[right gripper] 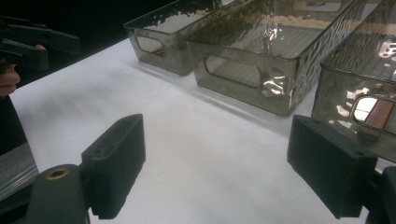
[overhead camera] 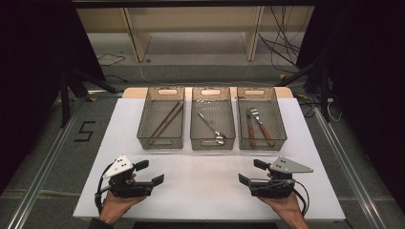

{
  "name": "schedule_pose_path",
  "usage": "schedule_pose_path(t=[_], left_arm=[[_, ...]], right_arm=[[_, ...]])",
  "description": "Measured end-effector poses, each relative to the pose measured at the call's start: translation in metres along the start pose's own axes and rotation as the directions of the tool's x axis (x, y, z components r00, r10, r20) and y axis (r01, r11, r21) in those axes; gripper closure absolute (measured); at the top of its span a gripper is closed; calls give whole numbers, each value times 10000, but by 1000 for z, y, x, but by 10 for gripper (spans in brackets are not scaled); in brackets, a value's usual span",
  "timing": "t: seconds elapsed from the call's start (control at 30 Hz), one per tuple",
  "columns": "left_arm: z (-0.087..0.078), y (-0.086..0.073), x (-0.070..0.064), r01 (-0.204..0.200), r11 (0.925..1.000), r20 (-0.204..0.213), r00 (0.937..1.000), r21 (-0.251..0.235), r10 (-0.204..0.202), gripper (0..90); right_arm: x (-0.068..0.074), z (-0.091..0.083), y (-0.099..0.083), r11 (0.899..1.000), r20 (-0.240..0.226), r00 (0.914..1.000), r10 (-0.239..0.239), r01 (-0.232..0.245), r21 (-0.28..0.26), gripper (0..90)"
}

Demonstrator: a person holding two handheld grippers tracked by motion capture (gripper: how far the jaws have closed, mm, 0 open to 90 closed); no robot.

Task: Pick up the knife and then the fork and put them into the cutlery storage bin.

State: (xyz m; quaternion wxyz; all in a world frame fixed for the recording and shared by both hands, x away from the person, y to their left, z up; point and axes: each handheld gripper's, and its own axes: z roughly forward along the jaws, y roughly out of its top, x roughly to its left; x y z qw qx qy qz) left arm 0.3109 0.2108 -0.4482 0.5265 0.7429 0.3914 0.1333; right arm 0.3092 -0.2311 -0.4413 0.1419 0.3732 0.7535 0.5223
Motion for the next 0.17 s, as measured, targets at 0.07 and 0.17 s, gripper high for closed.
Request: schedule_pose_path(t=[0.07,0.17], left_arm=[[0,0,0,6,10000,6,10000,0,-6,154],[0,0,0,9,10000,0,10000,0,-9,154]], right_arm=[[0,0,0,10000,12,10000,-2,2,-6,200],[0,0,0,10000,17,10000,5,-5,-5,199]])
